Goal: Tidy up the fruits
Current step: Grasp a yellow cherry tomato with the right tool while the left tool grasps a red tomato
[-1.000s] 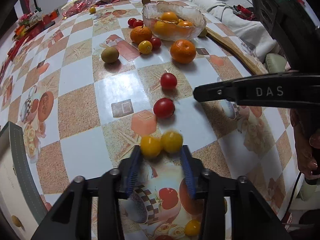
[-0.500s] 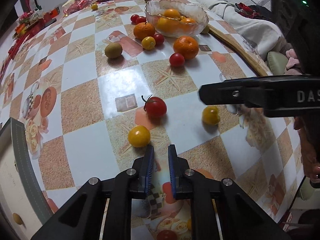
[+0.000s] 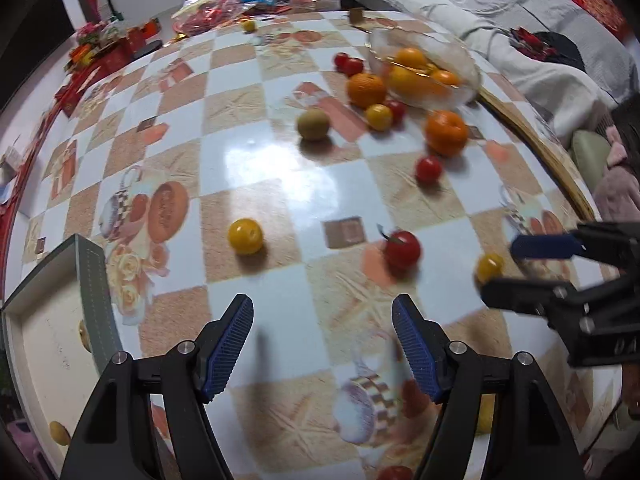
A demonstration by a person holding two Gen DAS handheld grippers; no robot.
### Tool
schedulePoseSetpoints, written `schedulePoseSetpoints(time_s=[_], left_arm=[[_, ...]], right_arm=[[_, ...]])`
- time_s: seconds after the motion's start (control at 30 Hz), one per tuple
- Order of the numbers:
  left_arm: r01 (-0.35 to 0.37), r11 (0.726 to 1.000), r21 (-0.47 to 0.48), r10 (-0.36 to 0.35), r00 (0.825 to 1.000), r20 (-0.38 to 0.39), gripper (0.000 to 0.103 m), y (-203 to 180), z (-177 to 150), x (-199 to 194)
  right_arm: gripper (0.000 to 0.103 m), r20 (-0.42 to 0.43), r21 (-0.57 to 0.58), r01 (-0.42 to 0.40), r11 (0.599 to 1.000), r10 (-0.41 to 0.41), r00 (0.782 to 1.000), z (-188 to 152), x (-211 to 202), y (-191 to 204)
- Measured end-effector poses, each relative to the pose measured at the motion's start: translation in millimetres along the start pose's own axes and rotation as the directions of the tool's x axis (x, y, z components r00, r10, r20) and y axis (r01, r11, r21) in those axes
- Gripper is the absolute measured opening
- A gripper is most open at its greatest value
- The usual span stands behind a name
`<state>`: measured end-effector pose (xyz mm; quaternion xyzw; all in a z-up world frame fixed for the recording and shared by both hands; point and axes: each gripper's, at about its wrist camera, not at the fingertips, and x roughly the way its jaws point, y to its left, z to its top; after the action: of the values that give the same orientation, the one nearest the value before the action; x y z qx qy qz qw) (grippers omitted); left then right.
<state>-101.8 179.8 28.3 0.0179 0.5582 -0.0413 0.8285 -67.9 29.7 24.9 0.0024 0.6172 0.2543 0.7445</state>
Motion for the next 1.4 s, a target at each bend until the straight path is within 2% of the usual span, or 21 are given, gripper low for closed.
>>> schedulePoseSetpoints(time_s=[0.23, 0.4, 0.5, 0.53, 0.57, 0.9, 1.2, 1.4], left_arm=[[-0.084, 0.995, -0.047, 0.086, 0.995, 0.047, 0.073, 26.0, 23.2, 4.7], [-0.068, 0.993, -0.100, 0.073, 0.996, 0.049, 0.073, 37.3, 45.5, 14.2], [-0.042, 0.996, -0.074, 0.045, 0.998, 0.045, 0.073, 28.4, 43.2, 13.1], [-0.037, 0.997, -0.062, 0.040, 0.998, 0.041, 0.073, 24.7, 40.7, 12.7], [-0.030, 0.998, -0.052, 0.031, 0.999, 0.036, 0.073, 21.3, 37.9, 12.1], [0.056, 0.997, -0.047, -0.055, 0.998, 0.015, 0.073, 8.0, 11.5, -9.9], [0.065, 0.997, 0.030, -0.066, 0.998, 0.005, 0.073, -22.4, 16.2, 7.2], [0.046, 0.996, 0.075, -0.045, 0.999, -0.016, 0.073, -37.7, 15.3, 17.7]], right_arm=[[0.063, 0.006, -0.058, 0.069, 0.996, -0.069, 0.998, 3.4, 7.5, 16.7], [0.058, 0.014, -0.105, 0.138, 0.985, -0.137, 0.990, 0.5, 10.6, 27.5], [0.042, 0.028, -0.117, 0.187, 0.975, -0.185, 0.982, -0.6, 11.2, 30.1], [0.030, 0.033, -0.124, 0.199, 0.972, -0.196, 0.980, -0.8, 11.1, 30.3], [0.024, 0.034, -0.124, 0.200, 0.972, -0.197, 0.980, -0.7, 10.6, 29.1], [0.023, 0.040, -0.021, 0.141, 0.990, -0.140, 0.989, -3.4, -1.0, 6.2], [0.023, 0.043, -0.015, 0.140, 0.990, -0.139, 0.989, -4.3, -2.8, 4.4], [0.023, 0.048, 0.036, 0.127, 0.991, -0.128, 0.991, -6.8, -10.2, -6.6]])
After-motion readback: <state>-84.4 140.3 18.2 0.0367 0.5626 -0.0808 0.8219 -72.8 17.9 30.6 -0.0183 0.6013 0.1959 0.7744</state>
